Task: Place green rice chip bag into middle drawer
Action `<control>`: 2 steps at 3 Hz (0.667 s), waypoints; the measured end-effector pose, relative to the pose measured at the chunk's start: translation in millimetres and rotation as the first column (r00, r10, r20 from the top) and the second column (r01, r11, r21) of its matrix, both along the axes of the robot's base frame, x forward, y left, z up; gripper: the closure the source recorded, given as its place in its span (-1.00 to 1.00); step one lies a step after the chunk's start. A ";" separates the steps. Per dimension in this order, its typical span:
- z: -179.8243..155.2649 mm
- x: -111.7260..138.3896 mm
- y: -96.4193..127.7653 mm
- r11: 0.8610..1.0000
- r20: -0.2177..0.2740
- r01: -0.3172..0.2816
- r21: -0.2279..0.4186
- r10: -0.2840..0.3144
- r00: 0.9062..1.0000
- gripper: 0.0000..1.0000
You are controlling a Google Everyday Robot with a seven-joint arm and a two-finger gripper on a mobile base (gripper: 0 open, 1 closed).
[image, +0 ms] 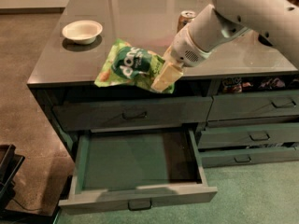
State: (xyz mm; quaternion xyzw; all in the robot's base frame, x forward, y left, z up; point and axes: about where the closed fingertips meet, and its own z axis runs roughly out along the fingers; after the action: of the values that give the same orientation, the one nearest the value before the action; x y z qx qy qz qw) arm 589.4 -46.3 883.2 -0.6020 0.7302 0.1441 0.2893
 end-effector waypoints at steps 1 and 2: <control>12.5 -52.9 -2.5 0.991 -0.007 -0.128 -0.029 0.128 0.992 1.00; 14.4 -105.7 -8.9 0.982 -0.071 -0.186 -0.036 0.183 0.981 1.00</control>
Offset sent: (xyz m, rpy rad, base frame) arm -0.1743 -0.0217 0.0143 -0.0566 0.1633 0.2480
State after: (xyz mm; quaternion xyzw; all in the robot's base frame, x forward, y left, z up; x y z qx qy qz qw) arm 483.7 -55.2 897.6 -0.6678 0.6836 0.1749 0.2370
